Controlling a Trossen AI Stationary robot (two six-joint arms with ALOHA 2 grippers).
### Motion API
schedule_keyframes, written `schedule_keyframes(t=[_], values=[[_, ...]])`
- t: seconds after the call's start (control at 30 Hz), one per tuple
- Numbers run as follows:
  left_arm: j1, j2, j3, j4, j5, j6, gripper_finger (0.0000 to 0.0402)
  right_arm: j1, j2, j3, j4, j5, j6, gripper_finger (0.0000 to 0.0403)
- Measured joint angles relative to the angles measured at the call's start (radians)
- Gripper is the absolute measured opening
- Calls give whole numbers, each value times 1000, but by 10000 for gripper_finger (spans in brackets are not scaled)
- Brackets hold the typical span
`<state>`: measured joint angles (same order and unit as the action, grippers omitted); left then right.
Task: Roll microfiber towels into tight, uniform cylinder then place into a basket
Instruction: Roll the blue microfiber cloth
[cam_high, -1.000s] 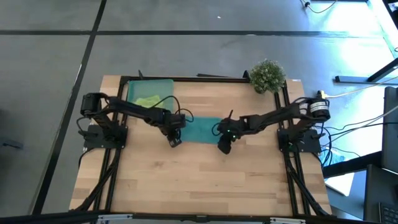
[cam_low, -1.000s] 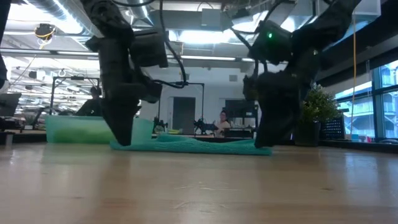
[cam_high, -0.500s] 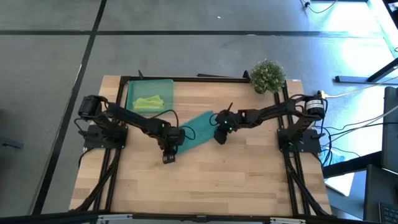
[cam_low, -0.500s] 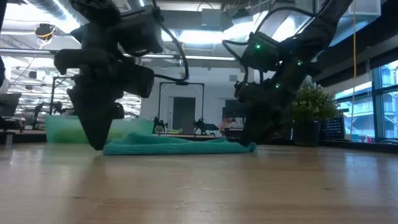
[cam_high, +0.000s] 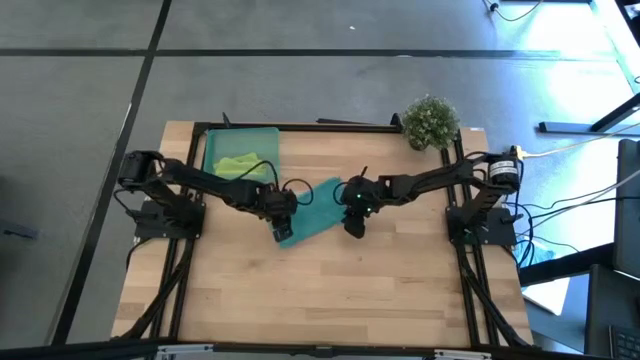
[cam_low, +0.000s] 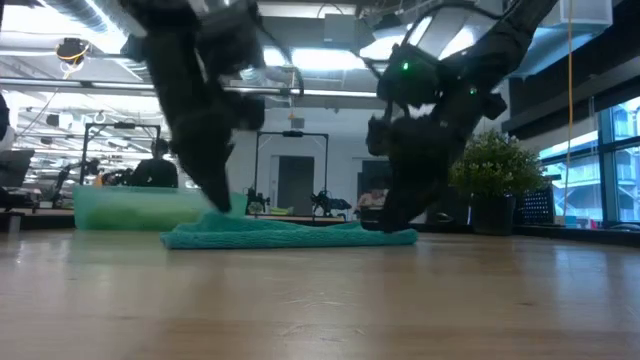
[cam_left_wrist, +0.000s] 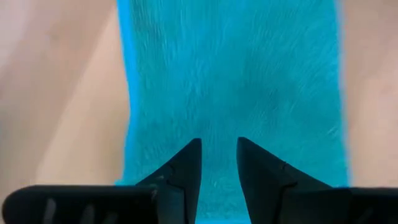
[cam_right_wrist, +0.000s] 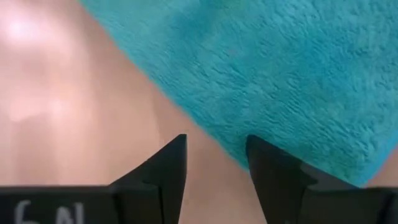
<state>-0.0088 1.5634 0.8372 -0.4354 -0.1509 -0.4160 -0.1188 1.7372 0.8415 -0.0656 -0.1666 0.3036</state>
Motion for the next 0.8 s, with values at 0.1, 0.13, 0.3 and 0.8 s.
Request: schedule_keyframes(t=[0.1, 0.13, 0.3, 0.8], values=[[0, 33, -32, 35, 26, -1, 96, -10, 26, 1, 11, 34, -2, 167], [0, 41, -42, 39, 37, -8, 96, -14, 38, 3, 16, 34, -8, 167], [-11, 53, -63, 45, 142, -52, 96, -47, 65, 7, 45, 34, -44, 167], [-86, 17, -9, 63, 234, -20, 96, -147, 42, 41, 70, 0, -73, 167]])
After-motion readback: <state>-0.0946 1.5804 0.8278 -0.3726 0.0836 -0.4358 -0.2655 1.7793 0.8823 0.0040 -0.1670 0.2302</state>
